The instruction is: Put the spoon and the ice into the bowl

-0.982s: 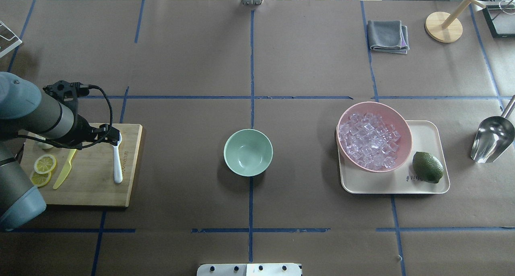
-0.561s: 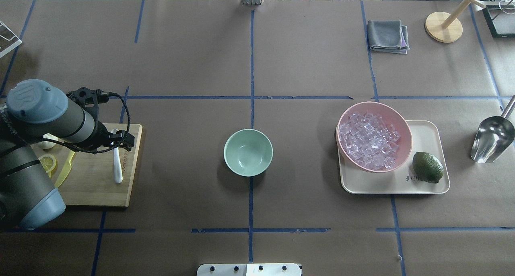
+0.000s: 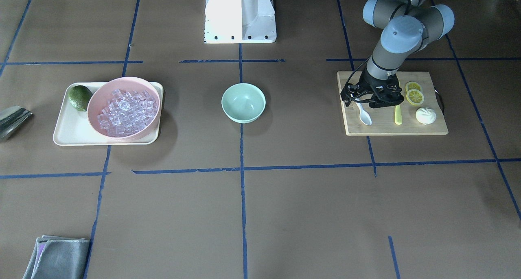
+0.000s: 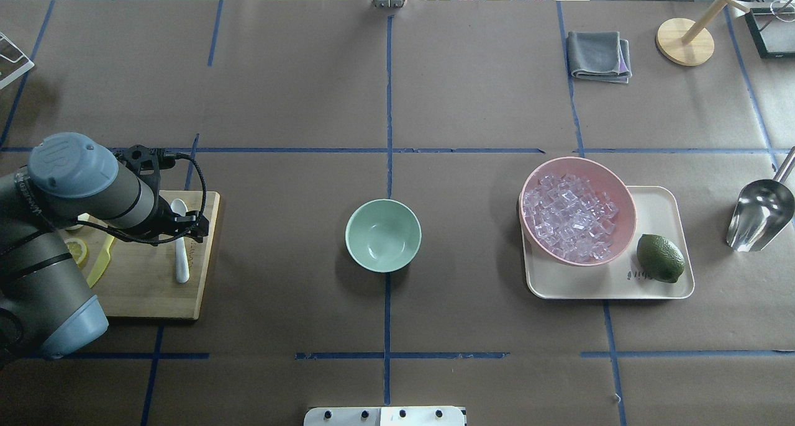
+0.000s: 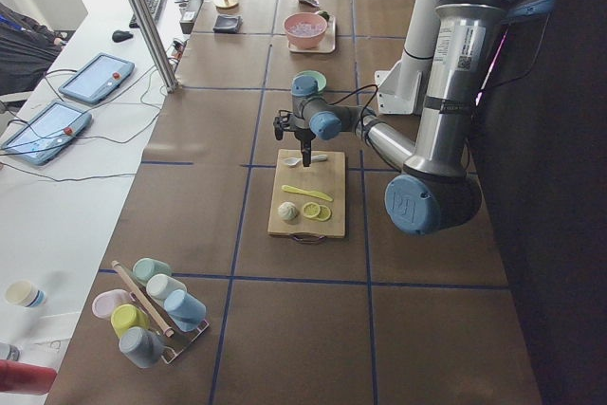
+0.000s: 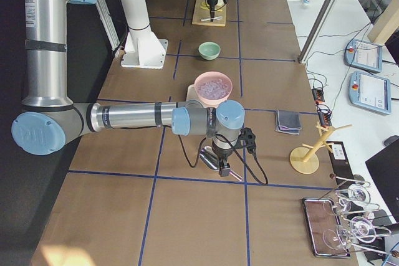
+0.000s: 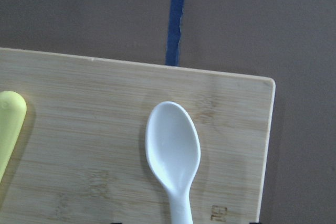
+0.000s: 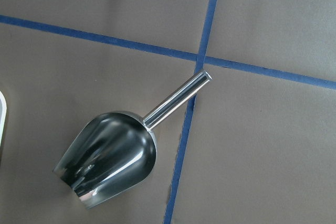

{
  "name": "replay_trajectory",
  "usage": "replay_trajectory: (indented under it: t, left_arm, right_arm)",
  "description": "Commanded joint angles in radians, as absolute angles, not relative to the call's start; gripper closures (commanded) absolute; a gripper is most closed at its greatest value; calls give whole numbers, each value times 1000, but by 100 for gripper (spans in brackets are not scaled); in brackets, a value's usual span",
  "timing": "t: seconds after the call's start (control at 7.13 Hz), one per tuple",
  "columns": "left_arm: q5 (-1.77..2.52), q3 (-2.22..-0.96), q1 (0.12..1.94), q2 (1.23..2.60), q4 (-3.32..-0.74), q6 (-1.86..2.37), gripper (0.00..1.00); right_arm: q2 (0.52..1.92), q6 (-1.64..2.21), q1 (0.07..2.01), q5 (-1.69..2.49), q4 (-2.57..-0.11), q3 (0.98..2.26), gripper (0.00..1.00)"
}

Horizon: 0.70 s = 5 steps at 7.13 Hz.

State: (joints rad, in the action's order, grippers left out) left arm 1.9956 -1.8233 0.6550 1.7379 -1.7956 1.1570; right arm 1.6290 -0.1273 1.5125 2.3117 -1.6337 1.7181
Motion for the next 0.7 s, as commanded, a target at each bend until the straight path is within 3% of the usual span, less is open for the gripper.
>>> replay_trajectory:
  t: [0.0,0.56]
  left_arm:
    - [1997,-1821,655,1738,-1796,1154,32]
    - [2003,-1818,655,1738,-1796,1154,41]
  right_arm:
    - [1629,-127,1513,2312,-1634,1718,0]
    - [1629,-127,1513,2312,-1634,1718,0]
